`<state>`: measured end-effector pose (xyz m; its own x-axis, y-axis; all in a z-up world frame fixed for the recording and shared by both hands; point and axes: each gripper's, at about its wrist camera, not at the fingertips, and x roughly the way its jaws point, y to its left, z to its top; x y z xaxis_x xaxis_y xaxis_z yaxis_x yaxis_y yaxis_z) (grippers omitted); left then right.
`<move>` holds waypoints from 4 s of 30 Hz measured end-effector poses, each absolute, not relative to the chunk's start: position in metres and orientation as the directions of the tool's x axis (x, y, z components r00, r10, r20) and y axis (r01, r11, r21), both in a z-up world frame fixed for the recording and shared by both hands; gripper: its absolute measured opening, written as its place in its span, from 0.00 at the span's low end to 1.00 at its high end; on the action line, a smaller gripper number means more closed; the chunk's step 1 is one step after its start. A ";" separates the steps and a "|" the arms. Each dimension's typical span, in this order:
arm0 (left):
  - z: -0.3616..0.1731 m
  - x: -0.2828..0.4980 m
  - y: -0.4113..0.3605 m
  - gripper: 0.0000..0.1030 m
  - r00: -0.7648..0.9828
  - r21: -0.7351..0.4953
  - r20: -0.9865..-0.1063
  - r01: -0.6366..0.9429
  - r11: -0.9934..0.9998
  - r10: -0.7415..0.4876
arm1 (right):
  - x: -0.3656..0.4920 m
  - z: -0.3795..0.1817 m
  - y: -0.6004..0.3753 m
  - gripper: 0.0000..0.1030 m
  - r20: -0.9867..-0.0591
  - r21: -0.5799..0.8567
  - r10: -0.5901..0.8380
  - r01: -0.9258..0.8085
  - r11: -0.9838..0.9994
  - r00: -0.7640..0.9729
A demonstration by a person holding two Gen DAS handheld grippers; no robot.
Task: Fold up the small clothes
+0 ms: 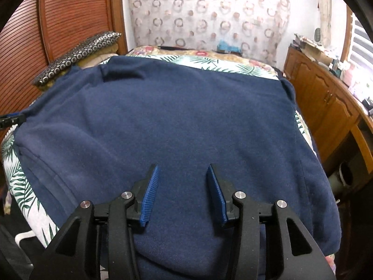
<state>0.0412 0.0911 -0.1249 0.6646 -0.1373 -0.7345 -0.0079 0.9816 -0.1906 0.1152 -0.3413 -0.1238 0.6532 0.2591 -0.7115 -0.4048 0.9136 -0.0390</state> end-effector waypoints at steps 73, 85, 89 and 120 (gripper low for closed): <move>-0.003 0.128 -0.187 0.62 0.497 -0.129 -0.685 0.636 0.761 -0.532 | 0.083 -0.039 -0.405 0.38 -0.587 0.035 0.260 -0.297 0.954 0.767; -0.020 0.104 -0.124 0.62 0.614 -0.104 -0.649 0.514 0.851 -0.450 | 0.095 -0.033 -0.387 0.39 -0.598 0.004 0.285 -0.353 0.936 0.749; -0.026 0.099 -0.092 0.62 0.649 -0.129 -0.637 0.443 0.887 -0.416 | 0.099 -0.036 -0.358 0.39 -0.609 0.003 0.335 -0.420 0.907 0.719; -0.058 0.081 -0.024 0.62 0.688 -0.186 -0.631 0.313 0.931 -0.358 | 0.124 -0.059 -0.262 0.06 -0.707 -0.044 0.432 -0.646 0.762 0.559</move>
<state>0.0813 -0.0238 -0.0577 0.6885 -0.3577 -0.6309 0.3133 0.9312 -0.1861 0.1237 -0.2617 -0.0588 0.5593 0.4325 -0.7072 -0.6456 0.7624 -0.0443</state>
